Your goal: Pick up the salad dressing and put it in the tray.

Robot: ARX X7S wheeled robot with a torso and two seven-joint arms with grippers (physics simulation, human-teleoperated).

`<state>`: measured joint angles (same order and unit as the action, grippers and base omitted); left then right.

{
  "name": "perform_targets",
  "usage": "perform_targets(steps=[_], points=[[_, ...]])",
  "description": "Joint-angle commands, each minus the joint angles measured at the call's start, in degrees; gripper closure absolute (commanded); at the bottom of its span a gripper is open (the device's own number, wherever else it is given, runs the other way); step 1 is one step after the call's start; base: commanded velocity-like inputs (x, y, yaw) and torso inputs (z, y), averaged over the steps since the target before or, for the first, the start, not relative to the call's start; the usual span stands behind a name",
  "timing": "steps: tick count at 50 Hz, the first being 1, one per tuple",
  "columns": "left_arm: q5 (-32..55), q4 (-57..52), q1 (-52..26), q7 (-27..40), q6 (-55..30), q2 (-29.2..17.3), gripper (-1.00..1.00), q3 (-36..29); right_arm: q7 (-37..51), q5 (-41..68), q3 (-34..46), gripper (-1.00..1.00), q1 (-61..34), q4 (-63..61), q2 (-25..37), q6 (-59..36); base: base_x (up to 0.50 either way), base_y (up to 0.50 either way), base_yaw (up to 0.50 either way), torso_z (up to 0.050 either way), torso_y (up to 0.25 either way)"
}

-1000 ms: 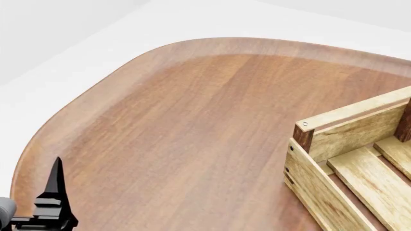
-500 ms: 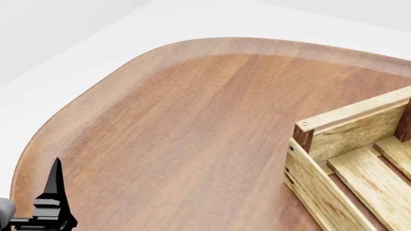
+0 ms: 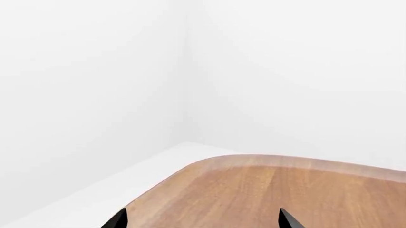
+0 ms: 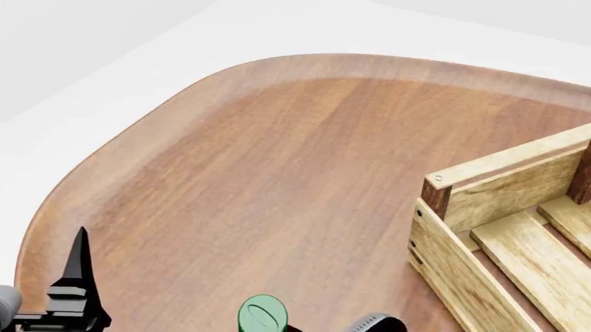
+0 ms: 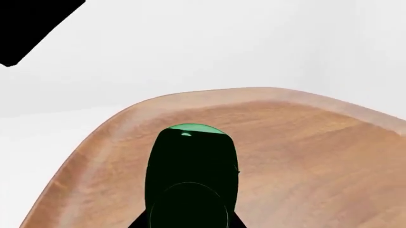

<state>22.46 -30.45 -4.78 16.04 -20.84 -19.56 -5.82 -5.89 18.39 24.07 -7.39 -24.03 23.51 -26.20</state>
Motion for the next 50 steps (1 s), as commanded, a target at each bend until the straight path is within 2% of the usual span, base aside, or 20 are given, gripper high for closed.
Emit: perform_targets(steps=[1,23,50], points=[[0.22,-0.06,-0.02,0.24,0.12,-0.17,-1.00,-0.02,3.12,1.74,-4.53,1.00,-0.24,-9.34,1.75,-3.32,0.00,0.00,0.00,0.000,0.000],[0.92,0.03,0.08,0.46,0.58,-0.55,-1.00,0.24,9.72,6.28,-14.58,1.00,-6.60,-15.90,3.93,-12.71,0.00,0.00,0.00,0.000,0.000],[1.20,0.27,-0.23,0.79,0.72,-0.97,-1.00,-0.16,16.82,4.70,-24.99,1.00,-16.68,-6.71,6.20,-18.92,0.00,0.00,0.00,0.000,0.001]])
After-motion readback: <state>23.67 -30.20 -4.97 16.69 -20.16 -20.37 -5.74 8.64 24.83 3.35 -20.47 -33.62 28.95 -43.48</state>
